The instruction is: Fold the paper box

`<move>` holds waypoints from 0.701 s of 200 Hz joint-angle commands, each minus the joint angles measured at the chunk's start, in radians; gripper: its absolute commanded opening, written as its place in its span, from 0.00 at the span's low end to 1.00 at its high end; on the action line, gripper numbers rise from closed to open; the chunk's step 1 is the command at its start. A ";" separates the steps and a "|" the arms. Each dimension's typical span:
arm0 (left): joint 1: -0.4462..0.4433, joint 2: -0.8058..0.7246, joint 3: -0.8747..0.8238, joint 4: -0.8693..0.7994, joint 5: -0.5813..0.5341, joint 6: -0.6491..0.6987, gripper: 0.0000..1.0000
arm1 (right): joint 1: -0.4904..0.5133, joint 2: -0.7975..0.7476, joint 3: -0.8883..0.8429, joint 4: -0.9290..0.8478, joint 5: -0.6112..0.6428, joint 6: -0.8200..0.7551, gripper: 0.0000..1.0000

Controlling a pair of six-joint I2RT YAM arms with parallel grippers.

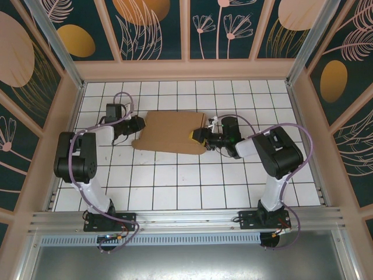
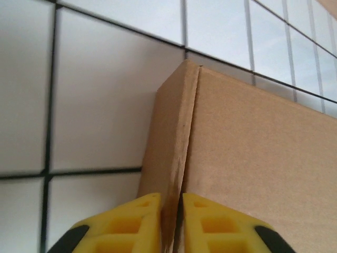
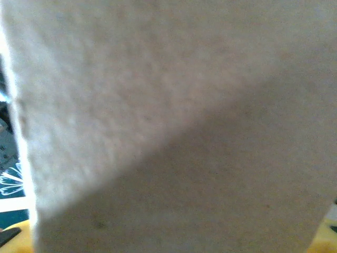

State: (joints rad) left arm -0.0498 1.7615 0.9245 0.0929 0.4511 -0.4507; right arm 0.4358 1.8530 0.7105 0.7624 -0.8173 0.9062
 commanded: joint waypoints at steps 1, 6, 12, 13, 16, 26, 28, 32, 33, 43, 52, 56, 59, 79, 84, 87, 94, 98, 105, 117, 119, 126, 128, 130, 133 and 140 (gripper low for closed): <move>0.007 -0.140 -0.042 -0.121 -0.227 -0.111 0.26 | 0.000 -0.078 -0.060 0.098 0.053 0.042 0.56; 0.007 -0.180 -0.049 -0.123 -0.259 -0.138 0.28 | 0.002 -0.088 -0.083 0.111 0.076 0.050 0.55; 0.007 -0.236 -0.067 -0.115 -0.287 -0.172 0.29 | 0.007 -0.101 -0.103 0.124 0.104 0.055 0.54; 0.007 -0.246 -0.070 -0.113 -0.290 -0.178 0.29 | 0.008 -0.103 -0.107 0.126 0.108 0.056 0.54; 0.007 -0.273 -0.080 -0.109 -0.298 -0.199 0.29 | 0.011 -0.106 -0.116 0.130 0.119 0.059 0.54; 0.006 -0.346 -0.105 -0.102 -0.287 -0.256 0.30 | 0.025 -0.119 -0.143 0.142 0.158 0.065 0.52; 0.005 -0.358 -0.107 -0.103 -0.281 -0.264 0.30 | 0.028 -0.120 -0.147 0.146 0.166 0.067 0.52; 0.005 -0.377 -0.112 -0.104 -0.260 -0.280 0.31 | 0.034 -0.122 -0.159 0.153 0.183 0.069 0.52; 0.005 -0.381 -0.114 -0.104 -0.253 -0.284 0.31 | 0.036 -0.123 -0.162 0.155 0.187 0.070 0.52; 0.000 -0.418 -0.135 -0.094 -0.177 -0.324 0.34 | 0.053 -0.127 -0.186 0.175 0.223 0.082 0.51; -0.012 -0.448 -0.164 -0.081 -0.122 -0.354 0.37 | 0.069 -0.127 -0.204 0.193 0.249 0.087 0.51; -0.023 -0.461 -0.183 -0.067 -0.103 -0.374 0.39 | 0.078 -0.128 -0.212 0.202 0.262 0.091 0.51; -0.028 -0.469 -0.197 -0.057 -0.089 -0.394 0.41 | 0.084 -0.129 -0.218 0.204 0.273 0.093 0.51; -0.096 -0.531 -0.290 -0.019 -0.085 -0.554 0.46 | 0.106 -0.142 -0.255 0.249 0.322 0.129 0.50; -0.116 -0.547 -0.312 -0.014 -0.098 -0.598 0.47 | 0.121 -0.150 -0.263 0.254 0.337 0.139 0.50; -0.127 -0.555 -0.325 -0.011 -0.105 -0.627 0.47 | 0.128 -0.155 -0.268 0.257 0.348 0.146 0.50; -0.156 -0.574 -0.357 -0.001 -0.128 -0.686 0.48 | 0.141 -0.166 -0.279 0.266 0.368 0.157 0.50; -0.175 -0.584 -0.376 0.012 -0.142 -0.719 0.48 | 0.148 -0.171 -0.282 0.271 0.377 0.162 0.50; -0.201 -0.595 -0.409 0.038 -0.163 -0.768 0.50 | 0.161 -0.180 -0.284 0.267 0.396 0.166 0.50; -0.239 -0.617 -0.468 0.084 -0.198 -0.859 0.54 | 0.179 -0.205 -0.280 0.221 0.433 0.162 0.50; -0.242 -0.620 -0.476 0.095 -0.200 -0.873 0.55 | 0.182 -0.211 -0.280 0.212 0.439 0.160 0.50; -0.257 -0.630 -0.503 0.140 -0.208 -0.914 0.56 | 0.189 -0.232 -0.279 0.180 0.464 0.149 0.50; -0.261 -0.631 -0.507 0.149 -0.212 -0.922 0.57 | 0.191 -0.237 -0.279 0.174 0.472 0.146 0.49; -0.265 -0.633 -0.511 0.156 -0.217 -0.928 0.58 | 0.194 -0.243 -0.281 0.166 0.479 0.144 0.50; -0.269 -0.635 -0.513 0.161 -0.226 -0.934 0.59 | 0.197 -0.252 -0.281 0.155 0.491 0.139 0.50; -0.279 -0.635 -0.511 0.159 -0.245 -0.945 0.63 | 0.205 -0.271 -0.281 0.133 0.511 0.126 0.49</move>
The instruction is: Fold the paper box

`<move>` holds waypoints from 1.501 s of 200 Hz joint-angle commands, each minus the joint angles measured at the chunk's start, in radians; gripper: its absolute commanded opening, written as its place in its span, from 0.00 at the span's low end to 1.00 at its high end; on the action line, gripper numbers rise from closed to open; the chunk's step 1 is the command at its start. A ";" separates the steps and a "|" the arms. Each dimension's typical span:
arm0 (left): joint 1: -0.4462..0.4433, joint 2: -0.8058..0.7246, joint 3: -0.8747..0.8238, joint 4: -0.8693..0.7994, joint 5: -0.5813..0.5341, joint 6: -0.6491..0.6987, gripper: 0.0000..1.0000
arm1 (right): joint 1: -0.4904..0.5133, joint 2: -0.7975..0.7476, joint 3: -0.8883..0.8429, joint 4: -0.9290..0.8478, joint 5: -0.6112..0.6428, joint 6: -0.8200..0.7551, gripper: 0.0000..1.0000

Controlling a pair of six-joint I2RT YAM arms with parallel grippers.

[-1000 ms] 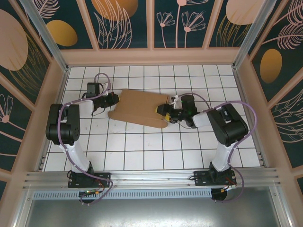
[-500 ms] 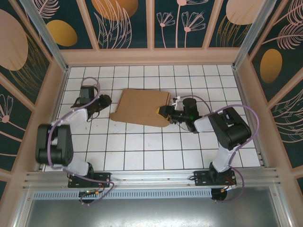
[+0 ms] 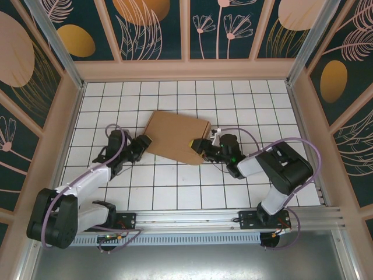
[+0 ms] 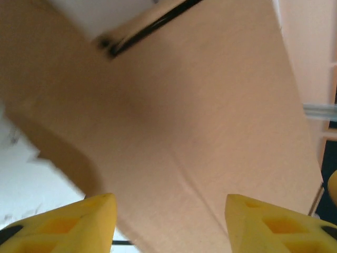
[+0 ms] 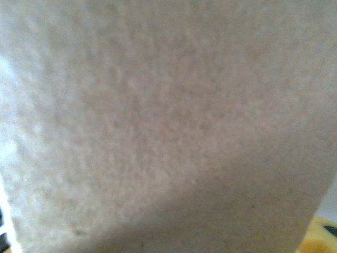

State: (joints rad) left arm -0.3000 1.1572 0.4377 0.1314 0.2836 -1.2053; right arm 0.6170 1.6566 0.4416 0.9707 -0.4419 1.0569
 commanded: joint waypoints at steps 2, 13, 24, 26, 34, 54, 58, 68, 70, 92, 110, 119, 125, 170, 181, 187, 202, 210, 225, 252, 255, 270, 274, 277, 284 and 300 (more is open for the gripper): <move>-0.031 -0.029 -0.023 0.120 -0.081 -0.190 0.64 | 0.026 -0.078 -0.013 -0.081 0.140 -0.026 0.49; -0.037 -0.014 -0.014 0.128 -0.089 -0.186 0.66 | 0.037 -0.095 -0.011 -0.099 0.153 -0.038 0.49; -0.039 0.015 -0.006 0.135 -0.081 -0.181 0.66 | 0.044 -0.104 -0.008 -0.113 0.159 -0.041 0.49; -0.039 0.021 -0.005 0.137 -0.079 -0.180 0.66 | 0.046 -0.105 -0.008 -0.115 0.161 -0.041 0.49; -0.039 0.046 -0.003 0.149 -0.067 -0.183 0.65 | 0.052 -0.105 -0.005 -0.119 0.164 -0.040 0.49; -0.049 0.084 -0.029 0.260 -0.019 -0.217 0.62 | 0.063 -0.104 0.010 -0.157 0.168 -0.049 0.49; -0.052 0.087 -0.030 0.278 -0.012 -0.221 0.61 | 0.065 -0.107 0.011 -0.161 0.172 -0.053 0.49; -0.062 0.080 -0.015 0.261 -0.013 -0.212 0.60 | 0.067 -0.112 0.011 -0.173 0.180 -0.054 0.49; -0.063 0.078 -0.010 0.251 -0.015 -0.209 0.60 | 0.068 -0.112 0.011 -0.175 0.182 -0.056 0.48; -0.081 0.030 0.019 0.177 -0.043 -0.189 0.57 | 0.071 -0.116 0.008 -0.186 0.187 -0.054 0.48; -0.113 0.011 0.025 0.142 -0.074 -0.205 0.57 | 0.076 -0.113 0.009 -0.195 0.190 -0.047 0.48; -0.135 0.019 0.028 0.144 -0.074 -0.220 0.57 | 0.080 -0.113 0.009 -0.199 0.196 -0.046 0.48; -0.148 0.029 0.032 0.150 -0.069 -0.228 0.57 | 0.082 -0.113 0.010 -0.203 0.199 -0.045 0.48; -0.197 0.098 0.070 0.164 -0.080 -0.239 0.57 | 0.091 -0.108 0.018 -0.211 0.197 -0.040 0.46; -0.196 0.117 0.070 0.188 -0.077 -0.238 0.57 | 0.093 -0.111 0.023 -0.216 0.194 -0.040 0.46; -0.198 0.127 0.070 0.202 -0.072 -0.243 0.57 | 0.097 -0.113 0.025 -0.217 0.192 -0.038 0.46; -0.198 0.157 0.075 0.229 -0.065 -0.245 0.57 | 0.102 -0.118 0.027 -0.219 0.190 -0.032 0.46; -0.198 0.173 0.076 0.247 -0.061 -0.247 0.57 | 0.105 -0.117 0.030 -0.217 0.186 -0.029 0.46; -0.199 0.209 0.066 0.304 -0.049 -0.247 0.57 | 0.113 -0.116 0.036 -0.217 0.183 -0.026 0.45; -0.199 0.289 0.040 0.425 -0.016 -0.276 0.56 | 0.130 -0.109 0.042 -0.187 0.163 -0.003 0.45; -0.199 0.298 0.037 0.434 -0.015 -0.280 0.56 | 0.130 -0.105 0.043 -0.182 0.157 0.001 0.45; -0.199 0.331 0.031 0.493 -0.011 -0.284 0.56 | 0.133 -0.087 0.039 -0.129 0.114 0.041 0.44; -0.199 0.341 0.030 0.512 -0.009 -0.284 0.56 | 0.133 -0.079 0.037 -0.107 0.098 0.057 0.44; -0.199 0.347 0.030 0.526 -0.007 -0.284 0.56 | 0.133 -0.074 0.036 -0.088 0.088 0.070 0.43; -0.199 0.364 0.032 0.563 -0.001 -0.283 0.56 | 0.133 -0.059 0.031 -0.042 0.058 0.105 0.43; -0.198 0.394 0.043 0.649 0.019 -0.269 0.55 | 0.133 -0.023 0.019 0.076 -0.006 0.193 0.40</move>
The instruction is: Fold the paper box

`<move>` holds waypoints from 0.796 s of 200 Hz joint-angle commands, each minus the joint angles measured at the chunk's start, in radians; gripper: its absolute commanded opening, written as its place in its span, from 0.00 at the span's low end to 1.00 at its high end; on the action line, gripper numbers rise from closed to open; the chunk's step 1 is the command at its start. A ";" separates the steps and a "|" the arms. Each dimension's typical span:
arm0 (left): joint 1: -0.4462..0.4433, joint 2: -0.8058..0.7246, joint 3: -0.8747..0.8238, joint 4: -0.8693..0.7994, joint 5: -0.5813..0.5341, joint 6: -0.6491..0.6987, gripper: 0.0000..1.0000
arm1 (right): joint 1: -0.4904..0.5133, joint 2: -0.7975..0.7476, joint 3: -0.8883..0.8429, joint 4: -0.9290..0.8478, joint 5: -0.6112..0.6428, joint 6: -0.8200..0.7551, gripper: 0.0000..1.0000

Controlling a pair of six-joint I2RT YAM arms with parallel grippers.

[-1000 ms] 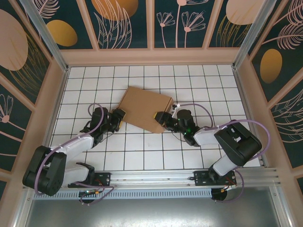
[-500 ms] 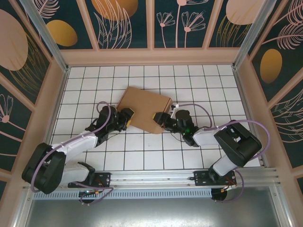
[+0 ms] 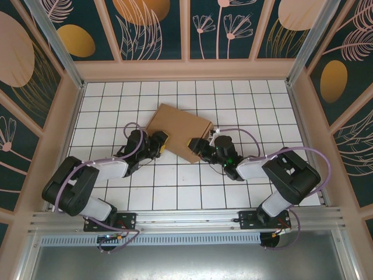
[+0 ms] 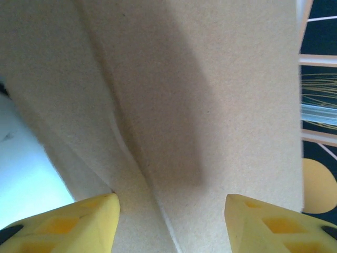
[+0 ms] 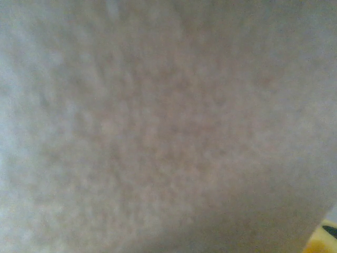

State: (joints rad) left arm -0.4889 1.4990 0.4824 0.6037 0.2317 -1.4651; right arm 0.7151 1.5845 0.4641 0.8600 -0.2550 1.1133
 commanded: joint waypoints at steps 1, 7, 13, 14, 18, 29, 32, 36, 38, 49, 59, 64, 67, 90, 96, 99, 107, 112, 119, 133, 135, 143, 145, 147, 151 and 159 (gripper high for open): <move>-0.009 0.053 -0.001 0.180 0.072 -0.007 0.55 | 0.035 0.051 -0.004 0.195 -0.196 0.141 0.40; -0.010 0.058 0.006 0.194 0.077 0.006 0.55 | 0.035 0.062 -0.006 0.234 -0.217 0.168 0.38; -0.010 0.059 0.011 0.205 0.083 0.021 0.55 | 0.034 0.067 -0.007 0.264 -0.234 0.192 0.37; -0.010 0.059 0.012 0.207 0.084 0.024 0.55 | 0.035 0.068 -0.007 0.269 -0.237 0.195 0.37; -0.010 0.060 0.015 0.214 0.088 0.033 0.55 | 0.035 0.067 -0.008 0.283 -0.245 0.207 0.37; -0.010 0.057 0.017 0.220 0.091 0.052 0.55 | 0.032 0.062 -0.010 0.302 -0.262 0.229 0.36; -0.010 0.055 0.016 0.219 0.091 0.056 0.55 | 0.032 0.059 -0.009 0.304 -0.265 0.233 0.36; -0.010 0.053 0.014 0.220 0.091 0.058 0.54 | 0.030 0.054 -0.009 0.304 -0.269 0.237 0.36; -0.010 0.052 0.012 0.221 0.091 0.060 0.54 | 0.030 0.051 -0.008 0.304 -0.271 0.239 0.36; -0.010 0.048 0.003 0.236 0.092 0.064 0.54 | 0.024 0.037 -0.008 0.303 -0.282 0.251 0.36; -0.009 0.045 -0.005 0.238 0.092 0.071 0.54 | 0.021 0.026 -0.006 0.305 -0.295 0.261 0.36; -0.010 0.042 -0.006 0.234 0.090 0.076 0.54 | 0.018 0.021 -0.004 0.307 -0.302 0.267 0.36; -0.010 0.041 -0.007 0.233 0.089 0.079 0.54 | 0.017 0.019 -0.003 0.309 -0.308 0.271 0.36; -0.009 0.041 -0.015 0.246 0.089 0.091 0.54 | 0.012 0.007 -0.005 0.350 -0.336 0.319 0.36; -0.010 0.042 -0.018 0.254 0.091 0.095 0.54 | 0.012 0.009 -0.004 0.364 -0.345 0.334 0.36; -0.009 0.043 -0.018 0.258 0.090 0.095 0.54 | 0.013 0.009 -0.003 0.372 -0.350 0.339 0.36; -0.009 0.046 -0.016 0.269 0.090 0.097 0.55 | 0.014 0.013 -0.002 0.396 -0.362 0.360 0.36; -0.010 0.048 -0.015 0.278 0.092 0.098 0.55 | 0.015 0.016 -0.001 0.410 -0.368 0.371 0.36; -0.010 0.052 -0.012 0.287 0.093 0.100 0.55 | 0.016 0.019 -0.002 0.430 -0.375 0.386 0.36; -0.010 0.054 -0.004 0.291 0.100 0.109 0.55 | 0.017 0.020 -0.011 0.466 -0.376 0.418 0.36; -0.010 0.052 -0.003 0.291 0.102 0.111 0.55 | 0.015 0.020 -0.012 0.472 -0.376 0.422 0.36; -0.010 0.048 -0.001 0.288 0.105 0.115 0.55 | 0.015 0.015 -0.015 0.483 -0.375 0.433 0.35; -0.010 0.046 -0.001 0.288 0.106 0.116 0.55 | 0.014 0.013 -0.016 0.483 -0.375 0.435 0.36; -0.010 0.045 -0.001 0.288 0.107 0.117 0.55 | 0.015 0.012 -0.015 0.483 -0.376 0.436 0.36; -0.009 0.040 -0.001 0.288 0.109 0.120 0.55 | 0.014 0.010 -0.014 0.480 -0.378 0.437 0.35; -0.010 0.028 0.000 0.283 0.123 0.133 0.56 | 0.011 0.000 -0.013 0.468 -0.383 0.436 0.35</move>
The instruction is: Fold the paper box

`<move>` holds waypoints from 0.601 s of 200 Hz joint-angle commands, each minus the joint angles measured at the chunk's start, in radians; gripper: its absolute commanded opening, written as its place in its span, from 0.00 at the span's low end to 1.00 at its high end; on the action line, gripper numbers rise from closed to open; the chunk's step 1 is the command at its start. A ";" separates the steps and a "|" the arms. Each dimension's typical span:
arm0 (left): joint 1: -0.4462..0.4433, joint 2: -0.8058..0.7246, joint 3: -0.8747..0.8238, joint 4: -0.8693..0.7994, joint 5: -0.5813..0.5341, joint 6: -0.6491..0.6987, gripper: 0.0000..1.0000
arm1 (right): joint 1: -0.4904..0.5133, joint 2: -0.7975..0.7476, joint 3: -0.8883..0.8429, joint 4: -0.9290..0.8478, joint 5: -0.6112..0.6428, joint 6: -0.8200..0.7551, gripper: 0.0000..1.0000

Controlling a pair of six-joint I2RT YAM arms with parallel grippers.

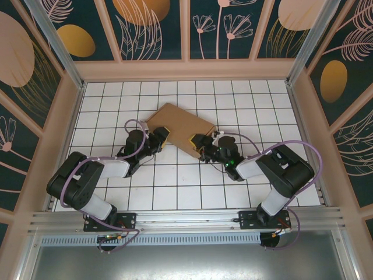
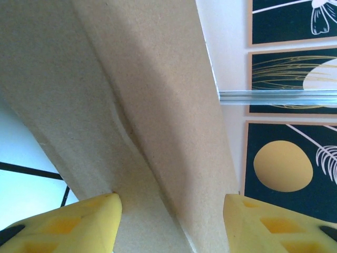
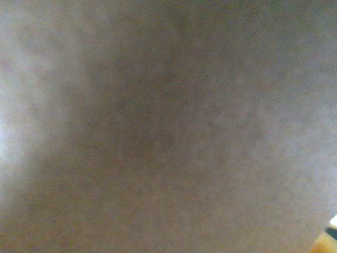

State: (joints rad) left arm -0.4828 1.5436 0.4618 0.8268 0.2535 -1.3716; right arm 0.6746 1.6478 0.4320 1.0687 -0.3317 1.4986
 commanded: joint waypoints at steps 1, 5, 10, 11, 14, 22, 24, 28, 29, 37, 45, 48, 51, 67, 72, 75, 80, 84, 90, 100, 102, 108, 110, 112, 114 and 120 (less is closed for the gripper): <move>-0.016 -0.018 0.021 0.057 0.103 0.041 0.56 | 0.051 -0.065 0.019 0.258 -0.307 0.050 0.35; -0.015 -0.028 0.026 0.042 0.111 0.056 0.56 | 0.046 -0.071 0.019 0.247 -0.309 0.046 0.35; -0.015 -0.045 0.034 0.012 0.122 0.082 0.56 | 0.038 -0.081 0.019 0.228 -0.314 0.039 0.35; -0.016 -0.049 0.036 0.006 0.124 0.087 0.56 | 0.037 -0.083 0.020 0.222 -0.315 0.037 0.35; -0.016 -0.062 0.041 -0.017 0.127 0.110 0.56 | 0.030 -0.092 0.020 0.208 -0.319 0.032 0.36; -0.016 -0.106 0.063 -0.114 0.130 0.182 0.57 | 0.011 -0.116 0.020 0.161 -0.328 0.011 0.35; -0.015 -0.117 0.071 -0.142 0.127 0.202 0.57 | 0.005 -0.124 0.018 0.148 -0.331 0.006 0.36; -0.016 -0.146 0.087 -0.206 0.118 0.246 0.58 | -0.006 -0.139 0.016 0.121 -0.335 -0.006 0.36; -0.016 -0.153 0.090 -0.221 0.116 0.257 0.58 | -0.011 -0.143 0.017 0.114 -0.337 -0.009 0.36; -0.016 -0.209 0.125 -0.348 0.080 0.364 0.59 | -0.038 -0.174 0.018 0.051 -0.351 -0.037 0.35; -0.015 -0.260 0.167 -0.488 0.019 0.479 0.59 | -0.065 -0.205 0.027 -0.033 -0.373 -0.076 0.35; -0.016 -0.276 0.183 -0.538 -0.008 0.514 0.59 | -0.076 -0.215 0.031 -0.068 -0.382 -0.094 0.35; -0.016 -0.290 0.199 -0.576 -0.029 0.548 0.60 | -0.085 -0.225 0.034 -0.102 -0.390 -0.111 0.35; -0.018 -0.337 0.295 -0.742 -0.069 0.716 0.59 | -0.137 -0.285 0.044 -0.241 -0.426 -0.179 0.35; -0.022 -0.343 0.324 -0.792 -0.083 0.759 0.59 | -0.169 -0.303 0.045 -0.278 -0.436 -0.194 0.35; -0.026 -0.343 0.343 -0.818 -0.094 0.785 0.58 | -0.180 -0.312 0.046 -0.300 -0.441 -0.205 0.35; -0.034 -0.341 0.373 -0.863 -0.111 0.833 0.58 | -0.200 -0.327 0.048 -0.335 -0.449 -0.222 0.35; -0.050 -0.338 0.399 -0.896 -0.134 0.871 0.58 | -0.212 -0.339 0.050 -0.366 -0.454 -0.235 0.35; -0.079 -0.330 0.435 -0.949 -0.180 0.934 0.58 | -0.229 -0.354 0.053 -0.401 -0.463 -0.251 0.35; -0.140 -0.308 0.491 -1.024 -0.286 1.032 0.57 | -0.245 -0.370 0.057 -0.438 -0.483 -0.269 0.35; -0.157 -0.304 0.500 -1.037 -0.308 1.049 0.57 | -0.248 -0.372 0.058 -0.442 -0.489 -0.272 0.35; -0.199 -0.293 0.519 -1.060 -0.361 1.105 0.57 | -0.253 -0.377 0.061 -0.453 -0.503 -0.276 0.35; -0.213 -0.291 0.532 -1.064 -0.380 1.122 0.57 | -0.255 -0.379 0.062 -0.456 -0.508 -0.278 0.35; -0.224 -0.289 0.537 -1.067 -0.395 1.142 0.57 | -0.256 -0.381 0.062 -0.458 -0.513 -0.280 0.35; -0.238 -0.289 0.541 -1.067 -0.413 1.157 0.57 | -0.258 -0.382 0.063 -0.461 -0.517 -0.281 0.35; -0.276 -0.294 0.541 -1.058 -0.459 1.211 0.58 | -0.263 -0.389 0.063 -0.468 -0.529 -0.285 0.35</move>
State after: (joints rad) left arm -0.6292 1.2297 0.9466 -0.0391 0.0502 -0.5095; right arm 0.4255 1.2850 0.4805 0.7292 -0.7109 1.2968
